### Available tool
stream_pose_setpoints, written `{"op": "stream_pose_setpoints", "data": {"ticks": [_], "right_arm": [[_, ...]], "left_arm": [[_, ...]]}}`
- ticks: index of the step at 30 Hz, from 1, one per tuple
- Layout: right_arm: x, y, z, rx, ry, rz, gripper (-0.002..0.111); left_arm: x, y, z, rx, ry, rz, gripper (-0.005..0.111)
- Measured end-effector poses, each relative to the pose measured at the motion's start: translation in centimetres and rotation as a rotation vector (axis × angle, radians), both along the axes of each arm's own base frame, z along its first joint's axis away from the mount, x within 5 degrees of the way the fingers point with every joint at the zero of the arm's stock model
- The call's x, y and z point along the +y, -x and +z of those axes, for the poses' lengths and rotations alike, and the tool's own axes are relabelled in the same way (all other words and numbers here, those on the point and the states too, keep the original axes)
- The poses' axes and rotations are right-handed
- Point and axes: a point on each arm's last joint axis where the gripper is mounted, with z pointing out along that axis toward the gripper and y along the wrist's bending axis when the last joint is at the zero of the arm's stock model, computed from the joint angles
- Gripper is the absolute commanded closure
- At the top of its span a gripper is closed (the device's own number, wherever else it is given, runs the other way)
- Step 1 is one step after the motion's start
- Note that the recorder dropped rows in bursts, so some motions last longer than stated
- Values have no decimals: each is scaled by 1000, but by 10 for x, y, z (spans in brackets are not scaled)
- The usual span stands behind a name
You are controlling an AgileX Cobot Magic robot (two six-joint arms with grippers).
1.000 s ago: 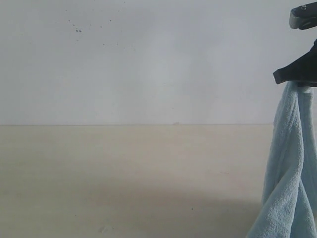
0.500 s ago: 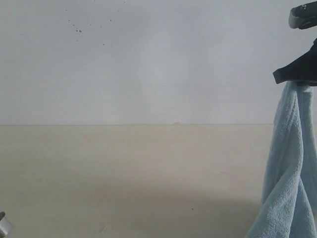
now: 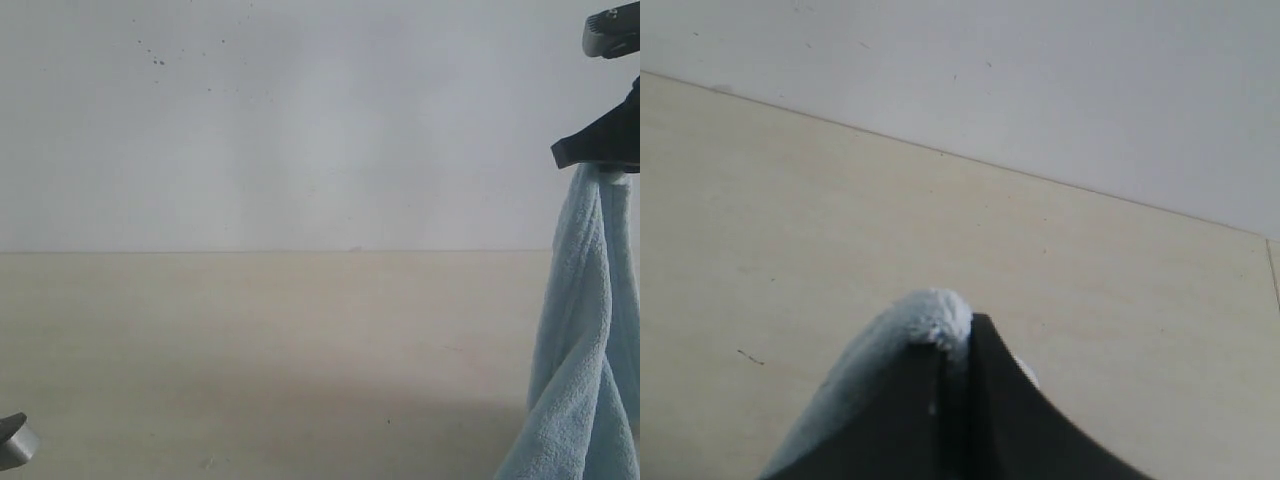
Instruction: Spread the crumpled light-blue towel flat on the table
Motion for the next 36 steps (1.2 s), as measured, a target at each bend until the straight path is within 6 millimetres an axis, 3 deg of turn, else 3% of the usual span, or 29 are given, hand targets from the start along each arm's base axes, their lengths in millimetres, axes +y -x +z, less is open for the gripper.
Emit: {"op": "stream_pose_setpoints", "data": {"ticks": [16, 23, 25, 29, 33, 36], "right_arm": [[0, 0, 0, -1, -2, 0, 108], [0, 0, 0, -1, -4, 0, 108], [0, 0, 0, -1, -4, 0, 108], [0, 0, 0, -1, -4, 0, 108], [0, 0, 0, 1, -2, 1, 108], [0, 0, 0, 3, -2, 0, 108]], "left_arm": [[-6, -1, -2, -9, -49, -26, 56], [-12, 1, -18, 99, 17, -52, 56], [-14, 0, -18, 108, 35, -54, 58], [-14, 1, -20, 116, 30, -70, 81], [-12, 1, -20, 109, 6, -81, 82], [-11, -8, -8, 25, -18, -80, 82]]}}
